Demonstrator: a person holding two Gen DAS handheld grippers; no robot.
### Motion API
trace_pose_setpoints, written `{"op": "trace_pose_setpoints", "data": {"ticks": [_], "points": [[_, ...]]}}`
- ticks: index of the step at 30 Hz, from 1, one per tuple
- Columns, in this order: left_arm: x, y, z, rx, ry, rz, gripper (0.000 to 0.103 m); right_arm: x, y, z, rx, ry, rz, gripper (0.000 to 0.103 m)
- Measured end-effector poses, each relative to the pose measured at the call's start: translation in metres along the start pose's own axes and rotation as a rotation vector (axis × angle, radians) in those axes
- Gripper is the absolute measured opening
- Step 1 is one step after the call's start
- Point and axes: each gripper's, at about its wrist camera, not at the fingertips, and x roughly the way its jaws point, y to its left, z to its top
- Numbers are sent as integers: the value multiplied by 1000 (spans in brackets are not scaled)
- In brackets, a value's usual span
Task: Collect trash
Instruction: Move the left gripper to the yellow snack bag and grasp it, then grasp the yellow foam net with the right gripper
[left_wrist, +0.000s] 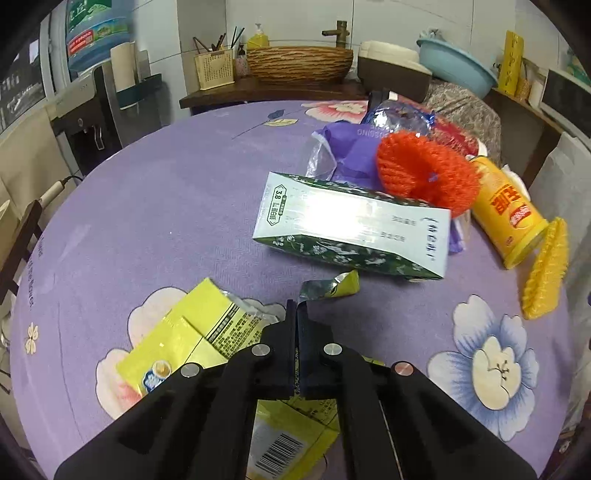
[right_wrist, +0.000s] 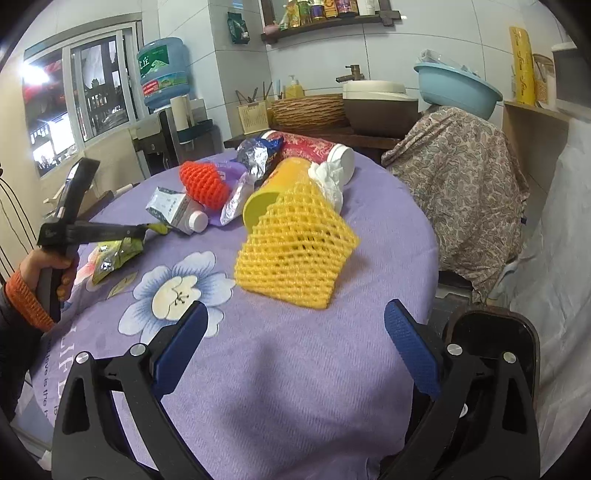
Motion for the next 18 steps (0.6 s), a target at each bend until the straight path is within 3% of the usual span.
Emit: {"op": "trace_pose_setpoints", "data": {"ticks": [8,16,18], "points": [[-53,-9,-19,-4,-108,-25,2,23,-8,25,22,8,33,95],[-71,-24,-37,-18,-130,-87,2,68,-2,40,-57,83,5,95],[-73,-27,-40,-14,-132,-91,2,74,-3,38,-68,90,-10,86]]}}
